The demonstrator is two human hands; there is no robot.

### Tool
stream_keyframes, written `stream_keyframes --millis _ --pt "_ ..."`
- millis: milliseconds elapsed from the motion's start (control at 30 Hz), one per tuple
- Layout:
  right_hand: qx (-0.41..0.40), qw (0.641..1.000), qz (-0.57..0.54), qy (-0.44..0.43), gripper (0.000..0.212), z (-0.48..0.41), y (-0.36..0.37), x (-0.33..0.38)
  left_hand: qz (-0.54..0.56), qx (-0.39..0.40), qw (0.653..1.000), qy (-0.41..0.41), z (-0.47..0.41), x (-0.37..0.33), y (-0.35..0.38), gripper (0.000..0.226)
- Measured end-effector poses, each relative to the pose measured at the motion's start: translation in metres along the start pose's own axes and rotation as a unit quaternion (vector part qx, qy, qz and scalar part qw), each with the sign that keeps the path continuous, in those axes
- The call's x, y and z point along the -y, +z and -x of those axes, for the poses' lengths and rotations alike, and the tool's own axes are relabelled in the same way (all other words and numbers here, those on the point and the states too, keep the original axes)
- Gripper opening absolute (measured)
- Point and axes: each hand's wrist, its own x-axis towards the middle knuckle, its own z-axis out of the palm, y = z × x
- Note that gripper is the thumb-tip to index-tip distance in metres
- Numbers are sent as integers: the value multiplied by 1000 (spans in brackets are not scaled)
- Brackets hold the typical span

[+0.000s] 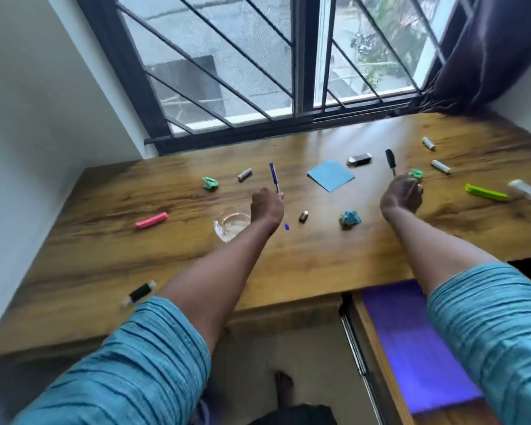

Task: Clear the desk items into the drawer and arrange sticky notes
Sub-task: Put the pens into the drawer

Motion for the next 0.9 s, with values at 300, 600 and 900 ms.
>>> stream_keyframes --millis 300,600,900 --pt "51 983 150 -90 30 104 -104 -127 57 34 998 18 167 9 32 33" --pt "143 966 192 -99 27 166 -153 -236 36 128 991 -12 295 -10 117 31" --pt "275 945 142 -111 28 178 -163 -299 -50 165 978 -121 381 -23 214 24"
